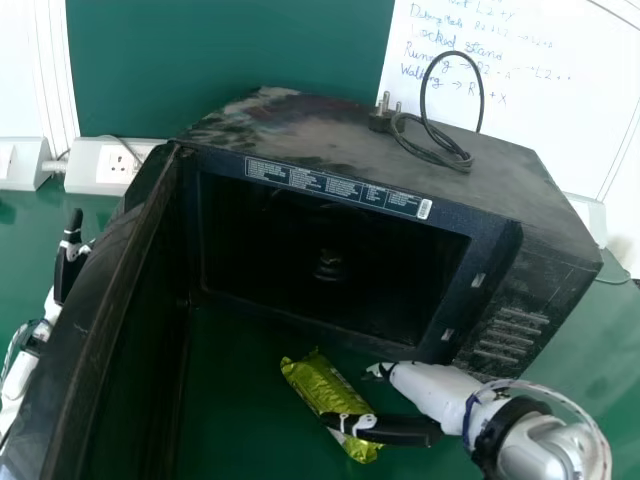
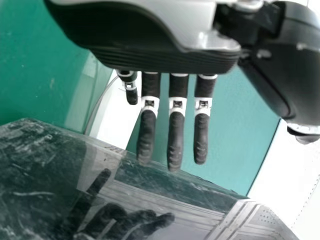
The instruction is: Put biscuit inside oven
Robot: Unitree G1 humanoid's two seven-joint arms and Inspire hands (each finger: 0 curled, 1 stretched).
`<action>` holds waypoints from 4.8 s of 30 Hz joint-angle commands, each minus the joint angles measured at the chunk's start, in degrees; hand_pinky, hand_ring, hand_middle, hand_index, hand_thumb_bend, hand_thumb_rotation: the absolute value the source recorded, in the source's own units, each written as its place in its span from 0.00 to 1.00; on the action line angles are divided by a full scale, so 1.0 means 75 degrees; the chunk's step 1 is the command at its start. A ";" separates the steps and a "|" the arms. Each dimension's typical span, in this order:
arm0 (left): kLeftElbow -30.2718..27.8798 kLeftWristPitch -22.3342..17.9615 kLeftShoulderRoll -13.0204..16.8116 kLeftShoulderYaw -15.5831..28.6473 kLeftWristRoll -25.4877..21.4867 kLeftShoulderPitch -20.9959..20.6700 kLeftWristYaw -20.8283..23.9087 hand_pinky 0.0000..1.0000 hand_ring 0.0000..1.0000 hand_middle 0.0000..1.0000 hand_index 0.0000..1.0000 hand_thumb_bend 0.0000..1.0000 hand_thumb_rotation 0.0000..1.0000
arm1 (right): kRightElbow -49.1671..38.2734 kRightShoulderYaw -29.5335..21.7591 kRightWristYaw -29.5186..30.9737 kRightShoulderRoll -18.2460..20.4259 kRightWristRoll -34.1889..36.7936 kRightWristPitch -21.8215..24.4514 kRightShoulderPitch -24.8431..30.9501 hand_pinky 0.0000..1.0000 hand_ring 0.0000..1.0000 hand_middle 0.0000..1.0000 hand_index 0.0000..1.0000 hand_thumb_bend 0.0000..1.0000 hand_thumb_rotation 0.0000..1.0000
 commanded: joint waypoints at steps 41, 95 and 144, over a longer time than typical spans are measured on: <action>-0.0343 0.0149 -0.0005 -0.0028 -0.0007 0.0183 0.0004 0.25 0.32 0.41 0.49 0.52 0.07 | 0.2247 0.1200 0.2449 0.3690 -0.5970 -0.1525 0.0572 0.85 0.98 1.00 0.98 0.95 0.47; -0.0574 0.0371 -0.0036 -0.0020 -0.0038 0.0207 0.0139 0.25 0.32 0.40 0.49 0.52 0.07 | 0.3076 -0.0456 0.3411 0.6923 -0.8417 -0.5604 0.1797 0.74 0.85 0.91 0.93 1.00 0.31; -0.0700 0.0426 -0.0066 -0.0047 -0.0012 0.0233 0.0255 0.25 0.32 0.40 0.49 0.52 0.07 | 0.3182 -0.0002 0.2196 0.7859 -1.0547 -0.7107 0.2640 0.24 0.30 0.47 0.63 0.58 0.00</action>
